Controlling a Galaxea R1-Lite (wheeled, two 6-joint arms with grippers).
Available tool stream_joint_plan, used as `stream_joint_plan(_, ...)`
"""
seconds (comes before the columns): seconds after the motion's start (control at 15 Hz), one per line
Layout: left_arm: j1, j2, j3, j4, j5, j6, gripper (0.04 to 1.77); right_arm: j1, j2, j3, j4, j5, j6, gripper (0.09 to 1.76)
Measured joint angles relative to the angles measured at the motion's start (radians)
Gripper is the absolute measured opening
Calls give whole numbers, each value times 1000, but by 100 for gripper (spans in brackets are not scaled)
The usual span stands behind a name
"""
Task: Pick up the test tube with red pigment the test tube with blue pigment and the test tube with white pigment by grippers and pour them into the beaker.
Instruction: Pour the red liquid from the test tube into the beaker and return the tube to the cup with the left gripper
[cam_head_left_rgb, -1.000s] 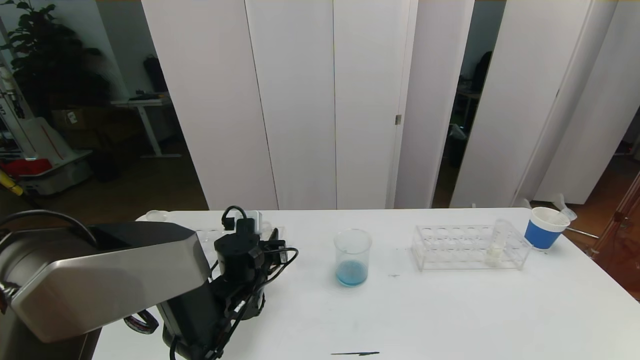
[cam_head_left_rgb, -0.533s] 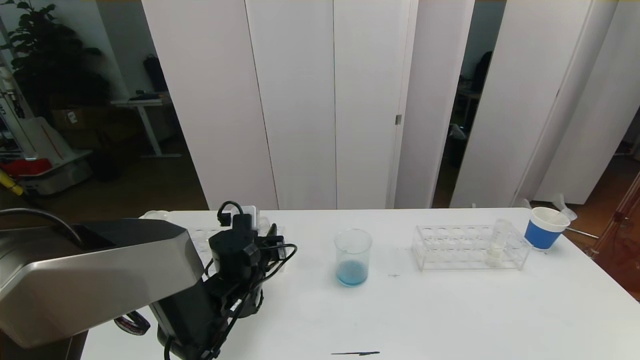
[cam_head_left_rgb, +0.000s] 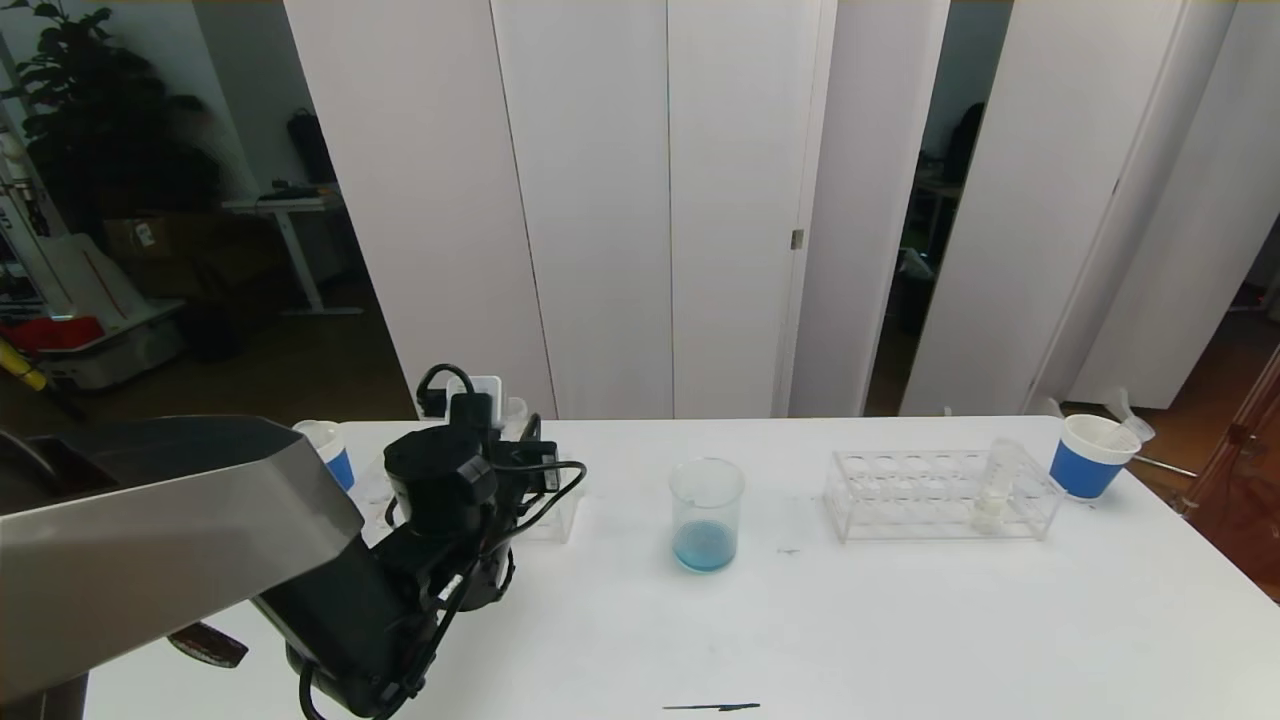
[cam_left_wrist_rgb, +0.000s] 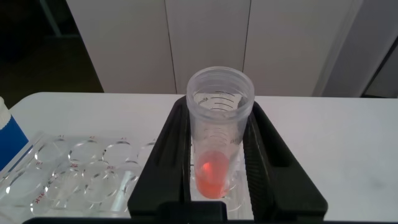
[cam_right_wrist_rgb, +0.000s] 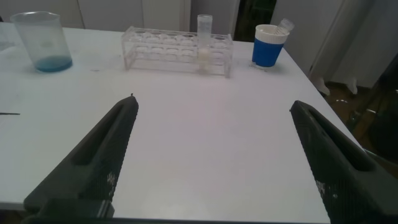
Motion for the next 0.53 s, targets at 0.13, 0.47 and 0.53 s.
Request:
stream_joint_plan(0.13,0,-38,-11,43,-17,18,58,0,0,0,0,0,0,175)
stream_joint_plan(0.47,8,-180,-72,261,-100,24,58,0,0,0,0,0,0,175)
stream_joint_plan(0.53,9,-211,-92,315,-117,24,58,0,0,0,0,-1,0,175)
